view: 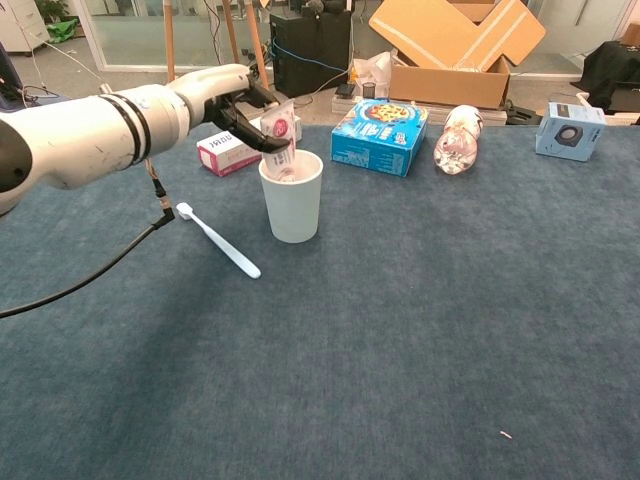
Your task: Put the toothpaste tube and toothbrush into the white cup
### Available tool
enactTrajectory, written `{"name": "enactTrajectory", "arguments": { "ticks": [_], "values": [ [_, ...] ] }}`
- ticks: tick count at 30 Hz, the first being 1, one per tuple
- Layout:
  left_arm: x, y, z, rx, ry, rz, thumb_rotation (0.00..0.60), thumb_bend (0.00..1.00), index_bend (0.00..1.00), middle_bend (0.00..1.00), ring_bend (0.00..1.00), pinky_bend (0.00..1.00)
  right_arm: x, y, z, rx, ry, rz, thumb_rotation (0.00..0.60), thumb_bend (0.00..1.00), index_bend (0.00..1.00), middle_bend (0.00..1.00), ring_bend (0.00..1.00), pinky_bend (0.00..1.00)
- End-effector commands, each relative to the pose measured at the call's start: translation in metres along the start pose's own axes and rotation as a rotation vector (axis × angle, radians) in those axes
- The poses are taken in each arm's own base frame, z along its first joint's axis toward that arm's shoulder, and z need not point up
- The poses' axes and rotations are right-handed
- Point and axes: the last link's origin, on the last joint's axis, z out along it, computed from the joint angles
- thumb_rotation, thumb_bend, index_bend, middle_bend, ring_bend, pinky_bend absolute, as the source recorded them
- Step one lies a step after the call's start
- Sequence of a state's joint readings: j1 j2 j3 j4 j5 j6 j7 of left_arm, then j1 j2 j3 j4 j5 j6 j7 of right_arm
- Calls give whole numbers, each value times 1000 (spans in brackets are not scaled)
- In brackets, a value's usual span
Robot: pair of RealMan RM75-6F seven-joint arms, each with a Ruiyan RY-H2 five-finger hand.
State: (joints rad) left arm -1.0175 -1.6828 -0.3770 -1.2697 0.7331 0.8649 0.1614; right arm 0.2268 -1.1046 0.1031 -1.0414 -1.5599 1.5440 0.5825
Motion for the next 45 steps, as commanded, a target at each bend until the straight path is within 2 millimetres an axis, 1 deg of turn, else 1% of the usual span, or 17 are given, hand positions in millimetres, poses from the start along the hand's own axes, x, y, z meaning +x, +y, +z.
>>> {"name": "enactTrajectory", "arguments": {
  "ticks": [1,11,15,20,25,27,31,35,37,41,45],
  "values": [
    [-3,-1,1,4,-6,-2,600,658,870,173,91,186,0,1,0,-2,-1,1,600,197,227,0,0,127],
    [-8,-1,3,4,-18,-2,600,658,848,172,91,186,0,3,-2,-6,2,2,600,197,227,0,0,127],
    [-6,0,2,-4,-14,1,600,658,796,172,91,186,0,3,-1,-5,1,2,600,197,227,0,0,127],
    [-3,0,0,-17,-14,5,600,657,629,172,91,186,-1,1,0,3,0,2,600,197,227,0,0,127],
    [0,-2,-3,-22,-27,4,600,657,380,171,91,186,-2,-1,0,7,-6,2,600,197,227,0,0,127],
    [1,-2,-4,-23,-30,6,600,654,317,171,91,186,-2,-1,0,7,-9,2,600,197,227,0,0,127],
    [3,-2,-4,-26,-32,2,600,648,250,171,91,186,-3,-2,0,6,-15,2,600,197,227,0,0,127],
    [3,-2,-4,-27,-33,0,600,647,234,171,91,186,-4,-1,0,3,-18,2,600,197,227,0,0,127],
    [3,-3,-4,-26,-34,-2,600,618,227,171,91,186,-4,-1,0,1,-18,4,600,198,227,0,0,127],
    [3,-3,-4,-26,-35,-5,600,473,204,171,91,186,-5,0,0,0,-20,3,600,197,227,0,0,127],
    [3,-4,-5,-25,-35,-8,600,356,185,171,91,186,-5,0,-1,0,-20,4,600,197,227,0,0,127]
  ]
}}
